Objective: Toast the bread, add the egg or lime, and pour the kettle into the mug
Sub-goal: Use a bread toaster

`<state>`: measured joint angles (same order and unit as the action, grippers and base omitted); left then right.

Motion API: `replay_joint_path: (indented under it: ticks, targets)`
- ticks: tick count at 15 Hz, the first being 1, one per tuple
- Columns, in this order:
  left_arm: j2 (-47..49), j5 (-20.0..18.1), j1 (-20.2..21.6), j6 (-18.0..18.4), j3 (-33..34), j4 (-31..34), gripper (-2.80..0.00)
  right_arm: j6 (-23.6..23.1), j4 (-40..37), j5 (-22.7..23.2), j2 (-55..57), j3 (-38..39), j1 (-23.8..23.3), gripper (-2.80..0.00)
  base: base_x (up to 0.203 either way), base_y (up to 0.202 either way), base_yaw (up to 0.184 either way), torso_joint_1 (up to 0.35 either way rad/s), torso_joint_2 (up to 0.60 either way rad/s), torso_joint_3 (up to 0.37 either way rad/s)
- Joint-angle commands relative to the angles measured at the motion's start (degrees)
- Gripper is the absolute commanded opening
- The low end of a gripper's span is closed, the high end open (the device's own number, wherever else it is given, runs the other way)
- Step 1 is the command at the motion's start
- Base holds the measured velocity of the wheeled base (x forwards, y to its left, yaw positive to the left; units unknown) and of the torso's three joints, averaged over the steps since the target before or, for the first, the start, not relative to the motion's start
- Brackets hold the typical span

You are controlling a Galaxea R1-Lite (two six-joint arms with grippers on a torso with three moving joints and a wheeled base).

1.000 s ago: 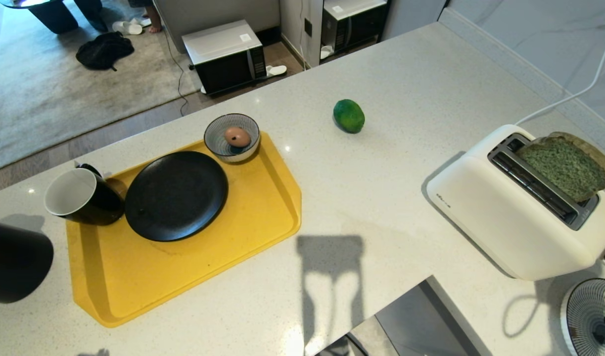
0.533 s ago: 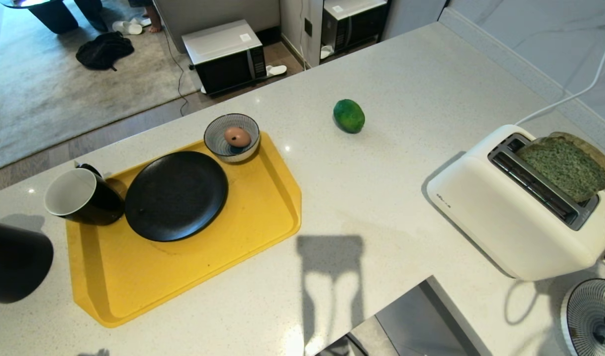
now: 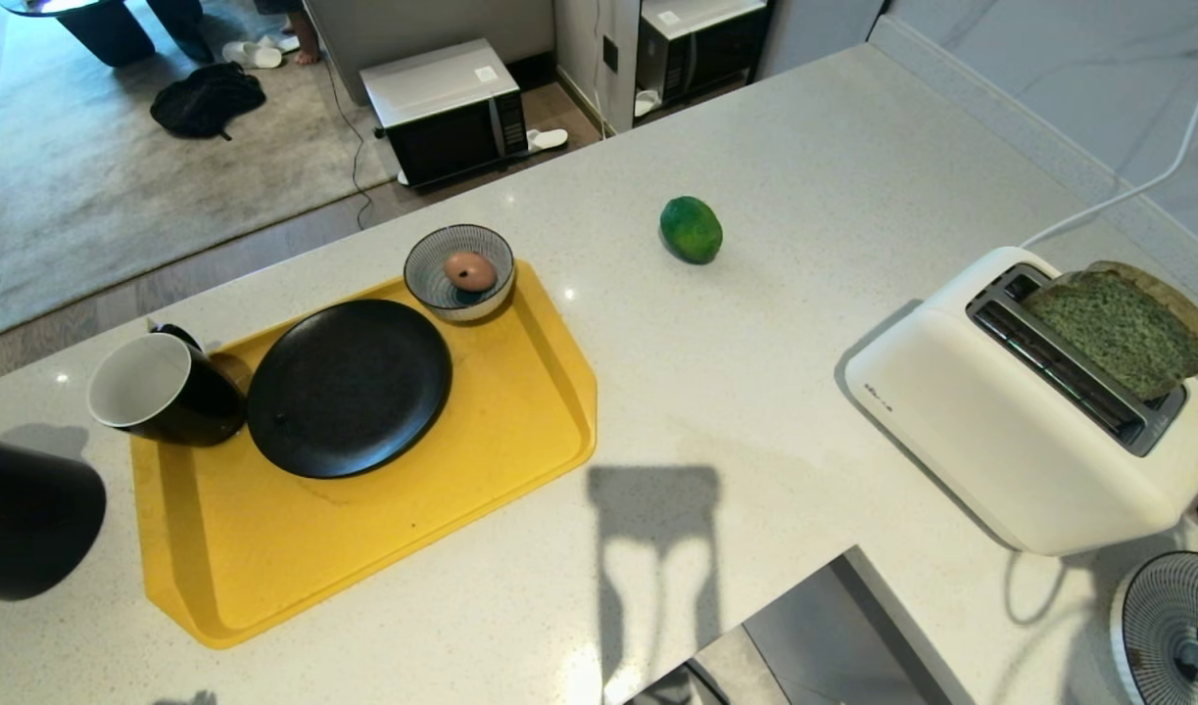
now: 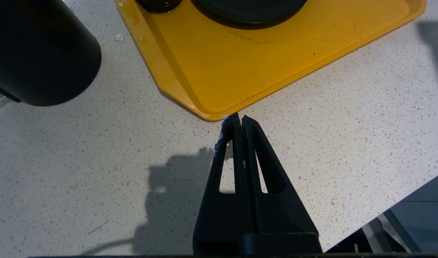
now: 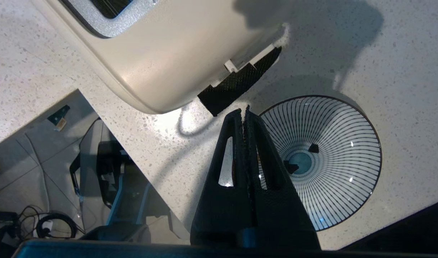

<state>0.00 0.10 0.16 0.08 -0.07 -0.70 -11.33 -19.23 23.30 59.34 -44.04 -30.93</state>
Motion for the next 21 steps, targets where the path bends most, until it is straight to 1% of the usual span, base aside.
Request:
replay_joint_path:
  ticks: [1, 6, 12, 15, 21]
  targets:
    - [0.0, 0.1, 0.0, 0.0, 0.0, 0.0, -2.8, -0.1, -0.1, 0.6, 1.4, -0.4, 0.0, -2.8, 0.0, 0.0, 0.0, 0.0, 0.0, 0.0]
    - [0.0, 0.0, 0.0, 0.0, 0.0, 0.0, -2.8, -1.8, -0.1, 3.0, 3.2, -1.4, 0.1, -2.8, 0.0, 0.0, 0.0, 0.0, 0.0, 0.0]
    - [0.0, 0.0, 0.0, 0.0, 0.0, 0.0, -2.8, -2.3, -0.1, 3.2, 5.1, -1.0, 0.1, -2.8, 0.0, 0.0, 0.0, 0.0, 0.0, 0.0]
    - [0.0, 0.0, 0.0, 0.0, 0.0, 0.0, -2.8, -2.7, 0.0, 4.6, 6.2, -1.2, 0.1, -2.8, 0.0, 0.0, 0.0, 0.0, 0.0, 0.0]
    - [0.0, 0.0, 0.0, 0.0, 0.0, -0.1, -2.8, -3.4, 0.1, 4.9, 8.5, -1.2, 0.2, -2.8, 0.0, 0.0, 0.0, 0.0, 0.0, 0.0]
